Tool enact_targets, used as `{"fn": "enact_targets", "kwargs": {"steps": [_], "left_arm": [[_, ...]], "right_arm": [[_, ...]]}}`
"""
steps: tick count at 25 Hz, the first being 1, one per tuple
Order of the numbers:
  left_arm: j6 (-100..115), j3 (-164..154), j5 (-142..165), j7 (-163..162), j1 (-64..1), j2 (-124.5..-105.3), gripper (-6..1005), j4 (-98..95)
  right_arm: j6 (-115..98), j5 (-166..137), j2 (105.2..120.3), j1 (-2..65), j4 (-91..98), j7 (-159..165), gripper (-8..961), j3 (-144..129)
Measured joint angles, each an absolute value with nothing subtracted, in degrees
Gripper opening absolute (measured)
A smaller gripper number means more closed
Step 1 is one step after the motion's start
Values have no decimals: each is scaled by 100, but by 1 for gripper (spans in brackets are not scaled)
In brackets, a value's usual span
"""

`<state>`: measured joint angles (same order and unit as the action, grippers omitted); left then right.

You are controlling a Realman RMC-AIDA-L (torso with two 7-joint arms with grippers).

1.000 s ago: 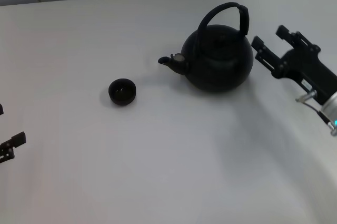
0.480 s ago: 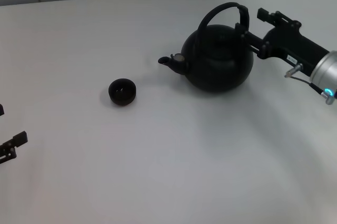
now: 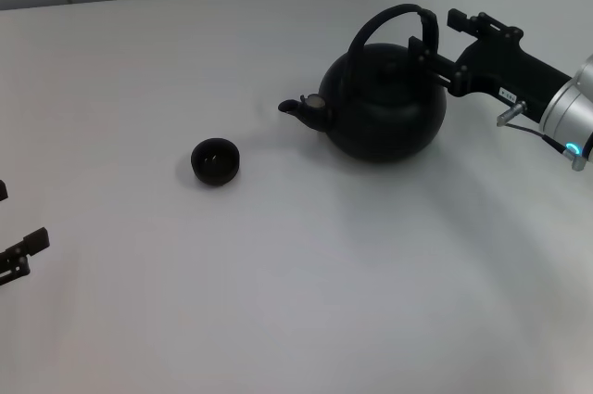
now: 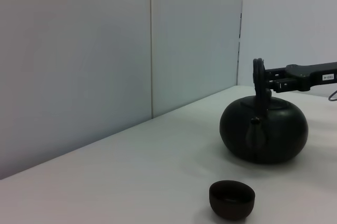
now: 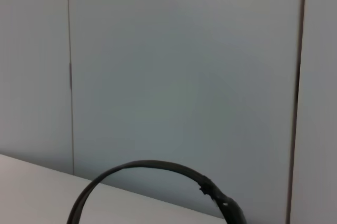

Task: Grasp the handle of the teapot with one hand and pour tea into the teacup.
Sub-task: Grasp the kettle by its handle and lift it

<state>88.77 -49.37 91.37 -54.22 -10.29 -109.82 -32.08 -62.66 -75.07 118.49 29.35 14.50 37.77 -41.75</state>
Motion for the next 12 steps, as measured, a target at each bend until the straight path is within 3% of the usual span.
{"fn": "enact_targets", "kwargs": {"steps": [11, 12], "left_arm": [[8877, -4939, 9125, -5422, -1028, -10977, 819, -3208], [8877, -4938, 9122, -5418, -1028, -10977, 819, -3208]], "right_arm": [[-6253, -7515, 11875, 2928, 1453, 3785, 688, -4168], [-6252, -7515, 11875, 2935, 1446, 3785, 656, -4168]]}}
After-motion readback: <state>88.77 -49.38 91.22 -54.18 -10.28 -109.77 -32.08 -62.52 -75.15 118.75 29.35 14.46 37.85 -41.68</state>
